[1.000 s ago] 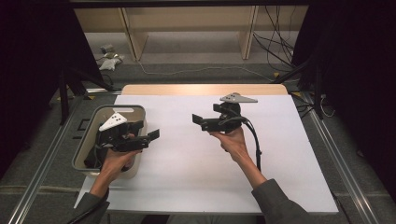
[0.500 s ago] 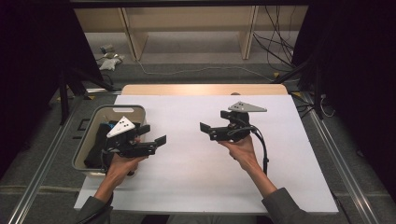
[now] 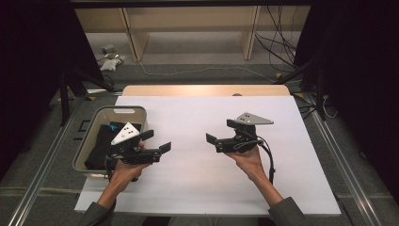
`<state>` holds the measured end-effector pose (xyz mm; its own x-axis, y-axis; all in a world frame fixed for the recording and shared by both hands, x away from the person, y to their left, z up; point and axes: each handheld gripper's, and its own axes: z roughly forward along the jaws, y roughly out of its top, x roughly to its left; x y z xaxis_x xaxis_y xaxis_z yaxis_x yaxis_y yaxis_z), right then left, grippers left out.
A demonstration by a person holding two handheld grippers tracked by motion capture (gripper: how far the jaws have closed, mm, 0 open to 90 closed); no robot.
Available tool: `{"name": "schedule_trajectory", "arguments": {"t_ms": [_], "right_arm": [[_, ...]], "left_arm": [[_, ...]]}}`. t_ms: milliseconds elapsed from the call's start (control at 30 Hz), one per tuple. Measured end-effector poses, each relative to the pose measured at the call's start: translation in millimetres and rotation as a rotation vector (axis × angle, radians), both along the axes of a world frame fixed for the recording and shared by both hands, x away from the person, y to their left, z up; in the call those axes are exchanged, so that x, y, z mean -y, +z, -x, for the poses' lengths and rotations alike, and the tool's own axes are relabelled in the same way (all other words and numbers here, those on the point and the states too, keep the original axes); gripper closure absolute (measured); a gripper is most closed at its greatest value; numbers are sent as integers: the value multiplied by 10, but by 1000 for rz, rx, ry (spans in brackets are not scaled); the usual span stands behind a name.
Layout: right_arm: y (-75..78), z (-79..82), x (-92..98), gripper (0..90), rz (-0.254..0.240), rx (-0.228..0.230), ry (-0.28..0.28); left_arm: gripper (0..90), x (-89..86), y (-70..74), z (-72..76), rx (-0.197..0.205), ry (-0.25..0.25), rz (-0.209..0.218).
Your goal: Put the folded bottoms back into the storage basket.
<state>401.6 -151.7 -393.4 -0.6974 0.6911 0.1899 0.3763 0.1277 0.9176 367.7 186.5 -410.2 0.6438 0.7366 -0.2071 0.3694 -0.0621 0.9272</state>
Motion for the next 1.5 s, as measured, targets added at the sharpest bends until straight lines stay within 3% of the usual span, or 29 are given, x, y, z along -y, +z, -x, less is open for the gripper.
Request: {"name": "schedule_trajectory", "arguments": {"t_ms": [633,1033,1233,1500], "right_arm": [[-85,178,182,4,7,26,-10],[-110,301,230,4,12,34,-11],[-139,344,269,4,12,34,-17],[-159,406,311,4,19,42,-19]], "left_arm": [[40,51,-59,120,35,-20,-20],[32,81,-100,212,39,-44,-35],[29,85,-111,259,38,-53,-22],[20,123,-137,318,50,-77,-50]]}}
